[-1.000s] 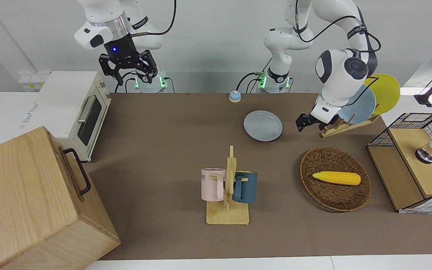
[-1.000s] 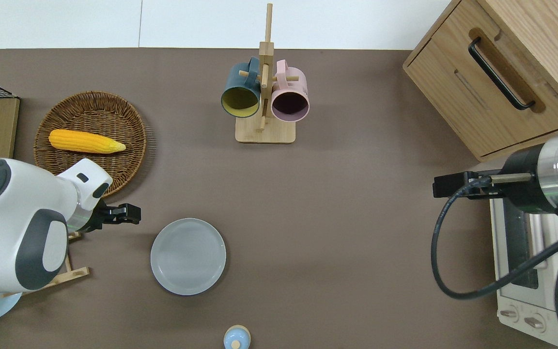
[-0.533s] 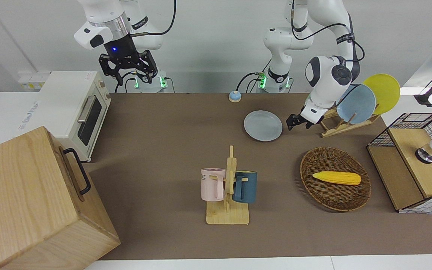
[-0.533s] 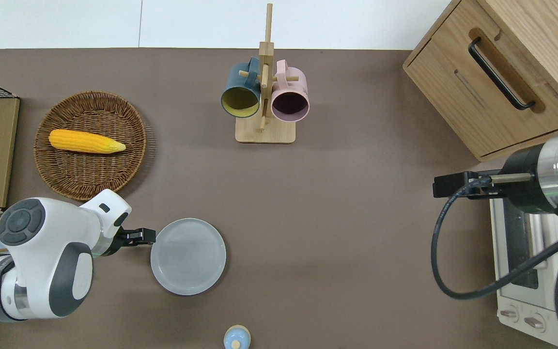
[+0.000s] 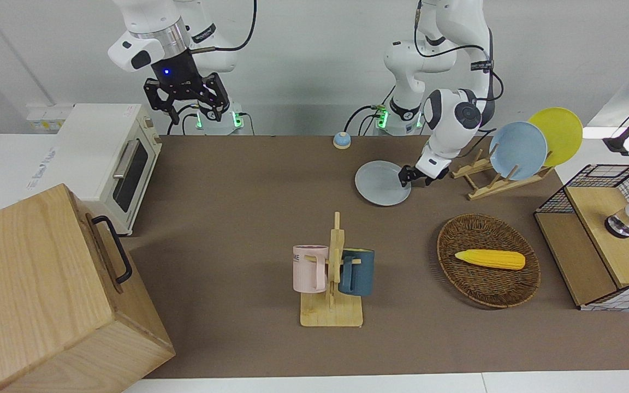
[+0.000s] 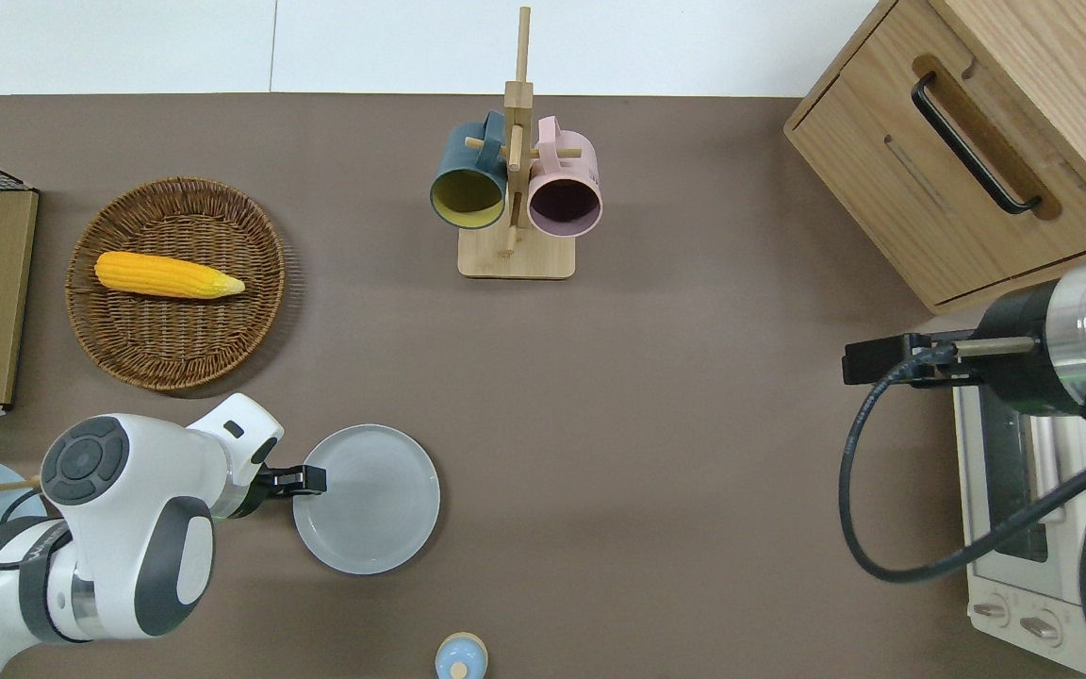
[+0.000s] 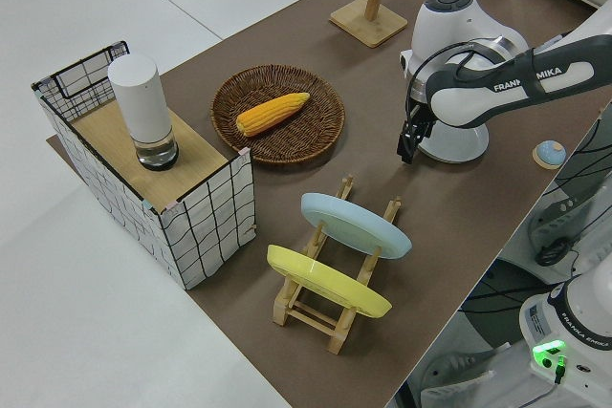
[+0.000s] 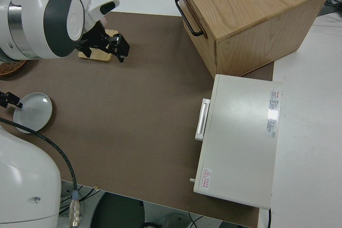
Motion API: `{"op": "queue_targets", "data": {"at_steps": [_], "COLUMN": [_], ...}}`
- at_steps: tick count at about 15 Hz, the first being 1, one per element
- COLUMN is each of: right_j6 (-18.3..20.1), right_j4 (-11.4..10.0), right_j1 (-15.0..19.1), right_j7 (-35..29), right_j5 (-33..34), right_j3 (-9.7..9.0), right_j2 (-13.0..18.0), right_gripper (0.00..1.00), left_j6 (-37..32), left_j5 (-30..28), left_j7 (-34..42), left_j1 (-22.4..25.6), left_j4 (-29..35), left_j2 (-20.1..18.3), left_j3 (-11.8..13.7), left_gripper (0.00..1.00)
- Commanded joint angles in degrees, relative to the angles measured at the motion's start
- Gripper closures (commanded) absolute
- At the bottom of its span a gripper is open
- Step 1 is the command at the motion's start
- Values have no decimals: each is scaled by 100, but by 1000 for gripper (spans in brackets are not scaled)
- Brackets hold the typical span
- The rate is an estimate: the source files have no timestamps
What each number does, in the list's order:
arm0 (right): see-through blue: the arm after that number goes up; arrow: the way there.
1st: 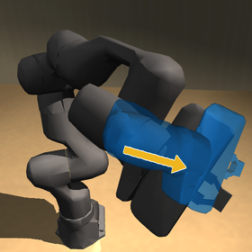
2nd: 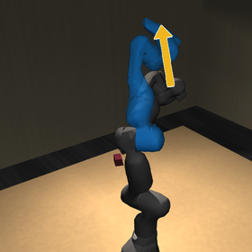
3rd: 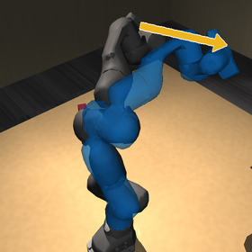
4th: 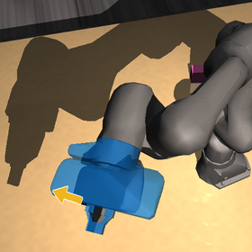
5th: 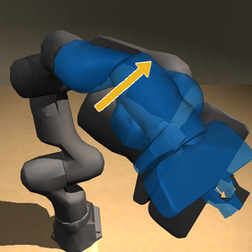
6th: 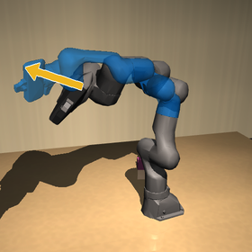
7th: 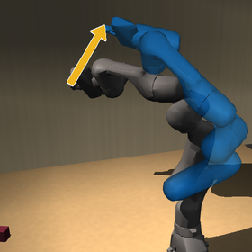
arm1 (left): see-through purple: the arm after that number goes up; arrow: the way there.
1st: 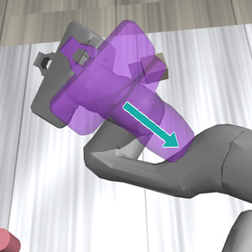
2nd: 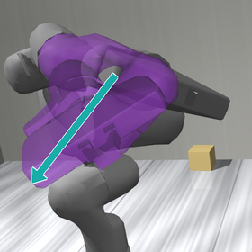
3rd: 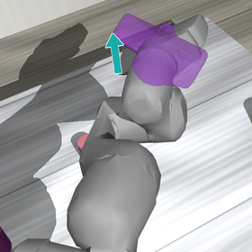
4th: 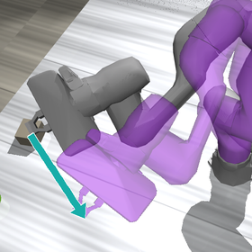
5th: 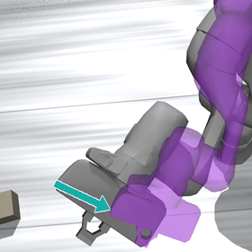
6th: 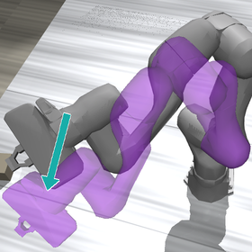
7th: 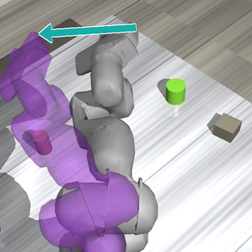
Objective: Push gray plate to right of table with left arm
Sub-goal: 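Push the gray plate with the left gripper toward the toaster oven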
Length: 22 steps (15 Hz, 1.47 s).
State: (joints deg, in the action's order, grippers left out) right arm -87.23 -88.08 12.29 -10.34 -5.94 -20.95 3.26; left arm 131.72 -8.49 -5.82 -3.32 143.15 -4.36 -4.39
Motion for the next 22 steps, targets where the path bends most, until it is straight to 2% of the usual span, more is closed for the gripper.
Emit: {"op": "queue_targets", "data": {"at_steps": [1, 2, 3, 4, 7, 12, 15, 19, 22], "right_j6": [40, 40, 40, 40, 40, 40, 40, 40, 31], "right_j4": [81, 81, 81, 81, 81, 81, 81, 81, 81], "right_j1": [37, 37, 37, 37, 37, 37, 37, 37, 37], "right_j7": [-12, -12, -12, -12, -12, -12, -12, -12, -12], "right_j5": [-92, -92, -92, -92, -92, -92, -92, -92, -92], "right_j3": [-23, -23, -23, -23, -23, -23, -23, -23, -23], "right_j2": [-36, -36, -36, -36, -36, -36, -36, -36, -36], "right_gripper": [5, 5, 5, 5, 5, 5, 5, 5, 5], "left_j6": [135, 126, 109, 100, 100, 109, 161, 179, 319], "left_j5": [-109, -109, -109, -109, -109, -109, -109, -266, -478], "left_j7": [-86, -121, -130, -130, -130, -402, -814, -1228, -1648], "left_j1": [60, 51, 51, 51, 51, 42, 42, 42, 51], "left_j4": [292, 318, 327, 327, 380, 389, 389, 380, 371], "left_j2": [-259, -267, -285, -294, -329, -338, -329, -329, -329], "left_j3": [-203, -203, -203, -212, -220, -448, -773, -1072, -1520], "left_gripper": [197, 311, 515, 629, 634, 666, 747, 852, 921]}}
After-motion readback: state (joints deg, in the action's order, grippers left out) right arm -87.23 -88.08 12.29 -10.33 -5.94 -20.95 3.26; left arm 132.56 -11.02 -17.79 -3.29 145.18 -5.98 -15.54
